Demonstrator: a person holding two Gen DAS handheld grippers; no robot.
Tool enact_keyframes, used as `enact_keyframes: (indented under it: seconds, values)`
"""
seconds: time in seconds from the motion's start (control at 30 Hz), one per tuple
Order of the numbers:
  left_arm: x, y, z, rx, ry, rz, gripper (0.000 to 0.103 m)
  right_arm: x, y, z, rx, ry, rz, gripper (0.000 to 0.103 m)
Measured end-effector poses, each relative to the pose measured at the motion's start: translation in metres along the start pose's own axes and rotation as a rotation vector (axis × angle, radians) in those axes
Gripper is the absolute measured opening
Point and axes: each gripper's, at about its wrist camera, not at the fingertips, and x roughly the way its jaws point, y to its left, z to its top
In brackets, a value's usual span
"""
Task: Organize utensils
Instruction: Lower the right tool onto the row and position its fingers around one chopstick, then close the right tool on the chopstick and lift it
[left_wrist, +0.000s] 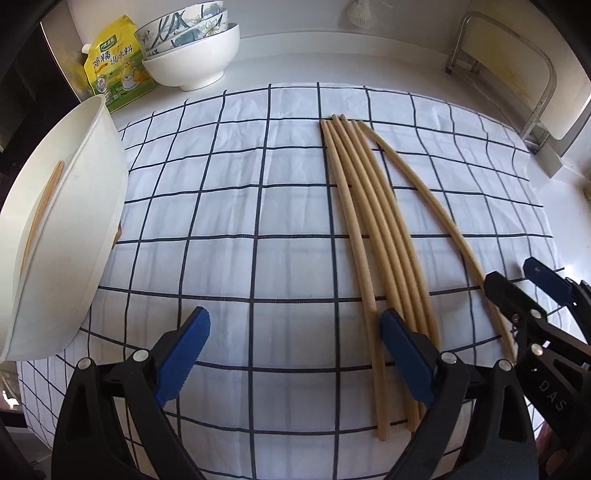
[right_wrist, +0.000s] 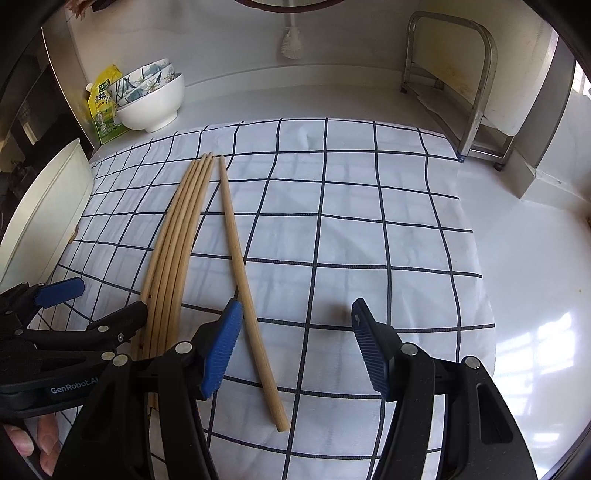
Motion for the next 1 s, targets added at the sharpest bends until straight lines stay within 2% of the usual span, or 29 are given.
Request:
enact_keyframes:
  seconds: [0.33,0.57,0.67,0.73,0.8,0.93,1.0]
  values:
    - [0.006,0.033,0.005,-0.071,0.000,-0.012,0.092,0.010,0.011,0.006,-0.053,0.005,-0.001,0.059]
    - [0.014,0.036,0.022,-0.078,-0.021,-0.015,0.092,0.019,0.021,0.013,-0.105,-0.010,-0.027,0.059]
    - [0.016,0.036,0.028,-0.080,-0.036,-0.021,0.089,0.021,0.021,0.015,-0.105,-0.017,-0.027,0.059]
    - [0.016,0.034,0.033,-0.073,-0.049,-0.026,0.083,0.022,0.023,0.016,-0.109,-0.022,-0.026,0.058]
    - [0.014,0.029,0.034,-0.058,-0.059,-0.028,0.072,0.023,0.024,0.016,-0.109,-0.028,-0.023,0.056]
    - [0.010,0.019,0.034,-0.023,-0.071,-0.045,0.050,0.024,0.028,0.018,-0.110,-0.032,-0.014,0.042]
    - [0.008,0.015,0.034,-0.007,-0.072,-0.064,0.023,0.023,0.030,0.019,-0.110,-0.031,-0.009,0.031]
